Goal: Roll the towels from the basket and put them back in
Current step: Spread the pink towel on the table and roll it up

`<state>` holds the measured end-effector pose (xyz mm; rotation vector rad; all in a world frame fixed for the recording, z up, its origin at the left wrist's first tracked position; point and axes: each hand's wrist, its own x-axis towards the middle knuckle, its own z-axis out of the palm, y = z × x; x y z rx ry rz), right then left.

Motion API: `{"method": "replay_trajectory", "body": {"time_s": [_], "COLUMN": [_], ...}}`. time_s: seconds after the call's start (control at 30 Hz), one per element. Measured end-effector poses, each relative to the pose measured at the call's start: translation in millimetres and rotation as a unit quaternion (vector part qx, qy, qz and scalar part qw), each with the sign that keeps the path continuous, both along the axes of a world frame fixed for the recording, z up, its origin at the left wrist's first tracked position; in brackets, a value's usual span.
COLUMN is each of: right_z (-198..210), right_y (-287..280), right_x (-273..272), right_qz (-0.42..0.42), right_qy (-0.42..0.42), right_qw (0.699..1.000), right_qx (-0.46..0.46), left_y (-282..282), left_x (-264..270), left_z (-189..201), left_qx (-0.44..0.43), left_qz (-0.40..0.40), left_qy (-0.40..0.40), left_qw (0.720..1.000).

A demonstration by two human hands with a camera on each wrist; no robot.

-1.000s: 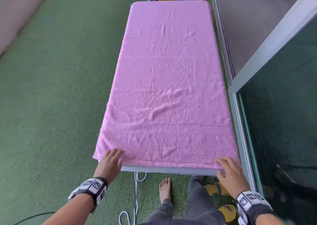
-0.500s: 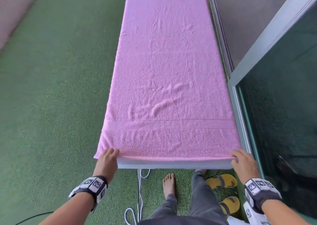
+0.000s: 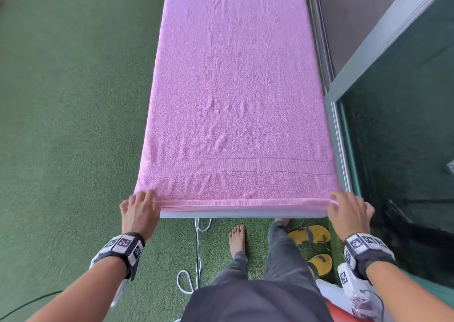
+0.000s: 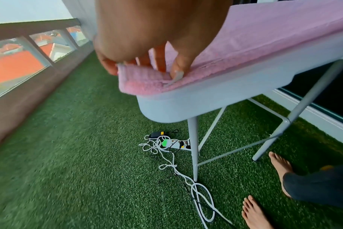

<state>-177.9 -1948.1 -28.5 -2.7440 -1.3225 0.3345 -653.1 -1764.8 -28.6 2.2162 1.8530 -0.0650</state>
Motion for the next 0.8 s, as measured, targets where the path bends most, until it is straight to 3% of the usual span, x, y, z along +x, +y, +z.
{"method": "replay_trajectory", "body": {"time_s": [0.13, 0.27, 0.33, 0.8], "right_z": [5, -5, -8, 0], "right_y": [3, -12, -15, 2], "right_x": [-4, -14, -12, 1], "right_qz": [-0.001, 0.093, 0.081, 0.033], "right_qy": [0.041, 0.097, 0.096, 0.062], "right_qw": [0.999, 0.991, 0.992, 0.994], "right_qx": [0.019, -0.016, -0.016, 0.083], "left_y": [-4, -24, -22, 1], "left_x": [6, 18, 16, -6], "left_z": [1, -7, -13, -1], "left_qx": [0.039, 0.094, 0.111, 0.053], "left_qz": [0.066, -0.070, -0.090, -0.060], "left_qy": [-0.023, -0.136, -0.163, -0.070], "left_qw": [0.997, 0.984, 0.976, 0.994]}}
